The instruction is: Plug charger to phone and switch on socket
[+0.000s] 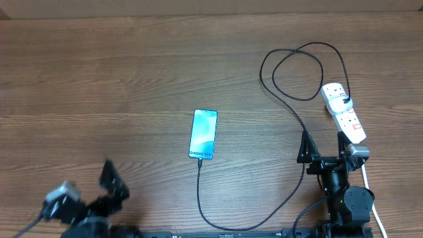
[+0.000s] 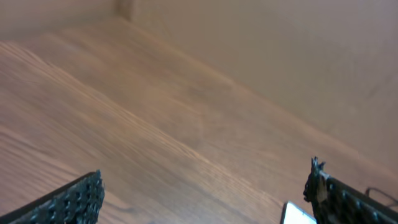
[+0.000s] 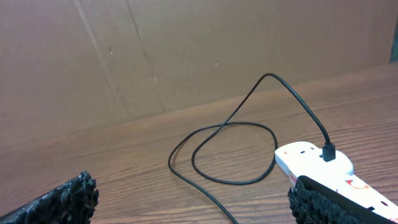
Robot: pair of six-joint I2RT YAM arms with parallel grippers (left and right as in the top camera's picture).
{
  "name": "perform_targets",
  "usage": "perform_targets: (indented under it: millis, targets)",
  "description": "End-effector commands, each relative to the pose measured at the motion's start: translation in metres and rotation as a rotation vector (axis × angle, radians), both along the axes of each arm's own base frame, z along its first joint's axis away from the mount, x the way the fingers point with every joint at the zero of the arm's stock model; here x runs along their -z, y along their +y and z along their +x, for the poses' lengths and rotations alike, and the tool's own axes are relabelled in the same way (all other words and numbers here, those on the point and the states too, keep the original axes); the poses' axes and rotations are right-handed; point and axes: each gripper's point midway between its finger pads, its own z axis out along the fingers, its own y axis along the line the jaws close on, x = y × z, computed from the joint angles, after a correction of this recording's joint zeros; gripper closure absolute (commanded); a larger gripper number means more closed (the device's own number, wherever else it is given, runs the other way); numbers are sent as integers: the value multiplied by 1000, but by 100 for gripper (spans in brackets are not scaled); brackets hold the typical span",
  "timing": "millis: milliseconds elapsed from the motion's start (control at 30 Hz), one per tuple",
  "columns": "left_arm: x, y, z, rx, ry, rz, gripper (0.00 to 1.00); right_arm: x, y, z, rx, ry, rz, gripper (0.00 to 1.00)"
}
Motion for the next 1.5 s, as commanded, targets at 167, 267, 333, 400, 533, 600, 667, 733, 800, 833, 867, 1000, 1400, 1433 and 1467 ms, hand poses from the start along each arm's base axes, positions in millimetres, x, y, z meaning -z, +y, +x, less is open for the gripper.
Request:
perform_targets:
  millis: [167,267,333,400,533,600,667,733,800,833,867,1000,1400,1433,1467]
  targets:
    - [39,-27,70,171,-136,53,0,2,0,0,1,-5,-9,0]
    - [44,-27,77,175,-166,83,1,1,0,0,1,-5,-9,0]
    - [51,-27,81,179,-164,103,1,1,0,0,1,-5,-9,0]
    - [61,-29,84,202,-153,133,1,1,0,0,1,-5,-9,0]
    - [79,-31,89,227,-140,154,0,1,0,0,1,-5,-9,0]
    - [82,-32,92,239,-151,177,0,2,0,0,1,-5,-9,0]
    - [81,-32,93,243,-161,203,0,1,0,0,1,-5,-9,0]
    - [81,-31,94,238,-170,216,0,1,0,0,1,-5,-9,0]
    - [81,-31,94,236,-168,234,0,2,0,0,1,-5,-9,0]
    - [81,-30,94,237,-165,242,0,1,0,0,1,-5,-9,0]
    - [82,-30,94,238,-161,250,1,1,0,0,1,-5,-9,0]
    - [83,-35,94,277,-145,315,0,2,0,0,1,-5,-9,0]
    - [83,-40,94,309,-143,352,0,1,0,0,1,-5,-9,0]
    - [83,-40,94,309,-143,351,0,1,0,0,1,-5,-9,0]
    - [83,-40,94,309,-143,351,0,2,0,0,1,-5,-9,0]
